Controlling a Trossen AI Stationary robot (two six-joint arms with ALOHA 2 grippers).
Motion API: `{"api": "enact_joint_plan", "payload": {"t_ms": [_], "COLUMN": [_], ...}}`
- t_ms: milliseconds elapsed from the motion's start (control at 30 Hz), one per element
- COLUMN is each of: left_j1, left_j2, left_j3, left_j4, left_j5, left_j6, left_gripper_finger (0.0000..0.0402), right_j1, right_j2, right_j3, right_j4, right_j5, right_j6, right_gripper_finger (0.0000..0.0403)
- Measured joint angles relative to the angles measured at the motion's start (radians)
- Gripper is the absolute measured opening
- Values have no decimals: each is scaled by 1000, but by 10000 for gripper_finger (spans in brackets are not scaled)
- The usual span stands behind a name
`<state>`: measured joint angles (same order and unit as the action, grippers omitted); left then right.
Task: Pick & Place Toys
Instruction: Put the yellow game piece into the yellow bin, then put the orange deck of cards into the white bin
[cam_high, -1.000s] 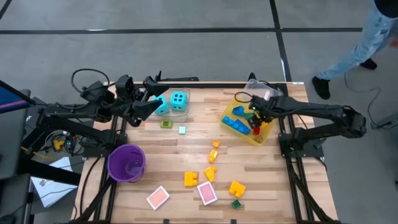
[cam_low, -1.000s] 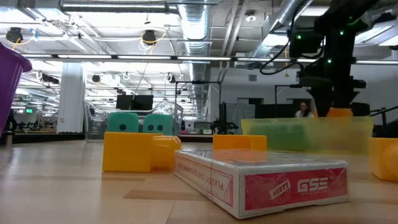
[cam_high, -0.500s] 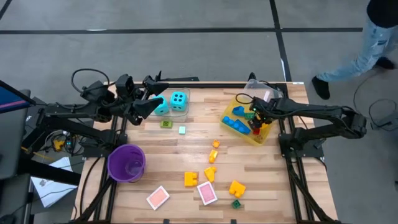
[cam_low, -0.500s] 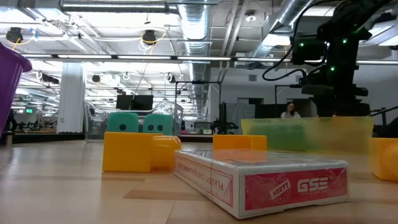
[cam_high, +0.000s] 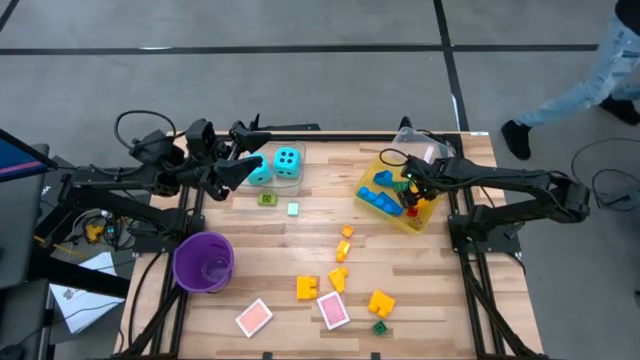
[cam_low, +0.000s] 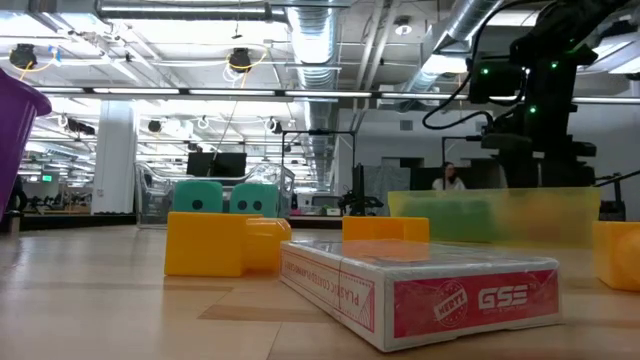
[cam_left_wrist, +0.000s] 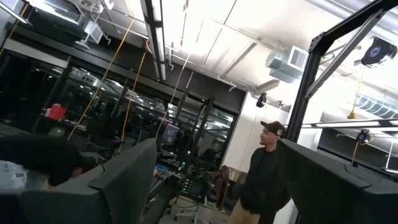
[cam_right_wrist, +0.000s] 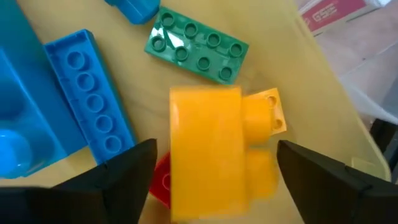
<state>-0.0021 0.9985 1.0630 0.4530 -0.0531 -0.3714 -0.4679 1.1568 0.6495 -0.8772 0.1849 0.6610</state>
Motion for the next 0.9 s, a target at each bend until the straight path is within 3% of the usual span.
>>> {"api": "enact_joint_plan", "payload": {"t_ms": [200,400,900], "left_j1": [0,0,0], "left_j2": [0,0,-1], "left_j3": [0,0,0], "left_j4": [0,-3,-13], "left_j5": [0,0,0], "left_j6": [0,0,0], "left_gripper_finger": [323,323,323], "right_j1": [0,19,192], "right_j2": [0,-58,-483], "right_j3": [0,3,27], "right_j4": [-8,-13,164], "right_j5": [-17,-30,-29], "right_j6": [18,69,283], "right_gripper_finger": [359,372,372]}}
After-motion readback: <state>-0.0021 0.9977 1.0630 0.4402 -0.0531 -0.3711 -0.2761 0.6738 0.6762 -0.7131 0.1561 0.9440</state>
